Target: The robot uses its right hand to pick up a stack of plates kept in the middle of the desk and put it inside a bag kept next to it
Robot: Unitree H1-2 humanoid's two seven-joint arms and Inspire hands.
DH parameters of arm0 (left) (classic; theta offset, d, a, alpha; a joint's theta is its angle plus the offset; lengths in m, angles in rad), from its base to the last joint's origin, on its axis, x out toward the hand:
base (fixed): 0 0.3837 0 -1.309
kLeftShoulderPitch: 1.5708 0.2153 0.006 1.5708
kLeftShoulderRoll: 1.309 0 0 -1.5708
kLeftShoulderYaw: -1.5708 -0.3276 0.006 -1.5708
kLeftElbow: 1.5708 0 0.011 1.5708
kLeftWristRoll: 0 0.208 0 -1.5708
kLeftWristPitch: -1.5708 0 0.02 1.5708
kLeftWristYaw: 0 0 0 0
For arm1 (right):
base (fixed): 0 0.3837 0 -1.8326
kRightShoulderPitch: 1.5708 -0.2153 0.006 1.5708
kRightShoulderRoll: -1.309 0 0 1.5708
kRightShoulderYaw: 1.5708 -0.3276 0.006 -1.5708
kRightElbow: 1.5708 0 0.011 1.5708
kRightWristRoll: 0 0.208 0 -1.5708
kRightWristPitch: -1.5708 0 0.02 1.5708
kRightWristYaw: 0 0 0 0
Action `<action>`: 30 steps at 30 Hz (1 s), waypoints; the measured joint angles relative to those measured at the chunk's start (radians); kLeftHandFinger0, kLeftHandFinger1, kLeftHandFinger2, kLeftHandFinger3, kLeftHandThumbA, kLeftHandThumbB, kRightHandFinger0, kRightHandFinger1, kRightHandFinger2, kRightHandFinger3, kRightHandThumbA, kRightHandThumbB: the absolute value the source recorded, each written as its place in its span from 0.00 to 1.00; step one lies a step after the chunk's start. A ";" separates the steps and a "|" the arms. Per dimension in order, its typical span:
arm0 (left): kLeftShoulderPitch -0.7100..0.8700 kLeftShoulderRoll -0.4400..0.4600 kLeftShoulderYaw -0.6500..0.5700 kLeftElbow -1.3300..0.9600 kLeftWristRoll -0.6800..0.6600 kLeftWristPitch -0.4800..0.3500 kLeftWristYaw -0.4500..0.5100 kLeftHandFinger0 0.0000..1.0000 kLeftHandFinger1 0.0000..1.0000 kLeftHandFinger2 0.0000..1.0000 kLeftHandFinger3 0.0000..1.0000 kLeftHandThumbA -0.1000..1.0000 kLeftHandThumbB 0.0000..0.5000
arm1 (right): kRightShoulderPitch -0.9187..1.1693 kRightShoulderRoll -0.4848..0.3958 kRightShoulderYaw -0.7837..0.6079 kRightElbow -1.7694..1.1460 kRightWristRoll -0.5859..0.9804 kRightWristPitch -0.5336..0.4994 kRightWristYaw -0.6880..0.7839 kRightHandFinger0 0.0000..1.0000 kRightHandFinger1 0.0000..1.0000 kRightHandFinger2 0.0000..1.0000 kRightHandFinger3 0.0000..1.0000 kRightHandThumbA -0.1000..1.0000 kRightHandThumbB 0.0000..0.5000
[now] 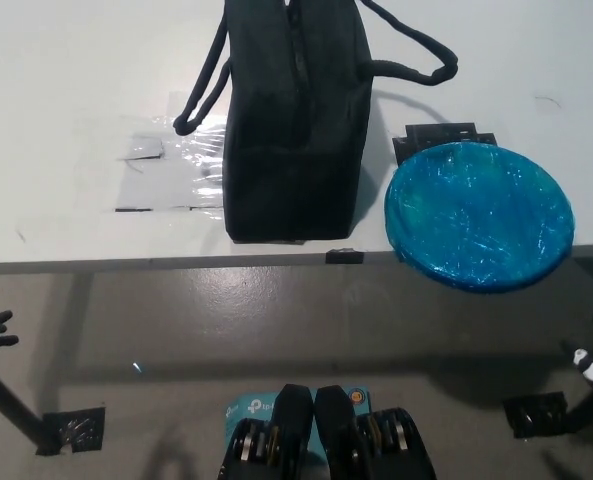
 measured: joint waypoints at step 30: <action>0.011 -0.001 -0.001 0.002 0.000 0.004 0.000 0.62 0.72 0.88 1.00 0.00 0.00 | -0.107 -0.116 0.284 -0.234 -0.629 0.021 0.061 1.00 1.00 1.00 1.00 1.00 1.00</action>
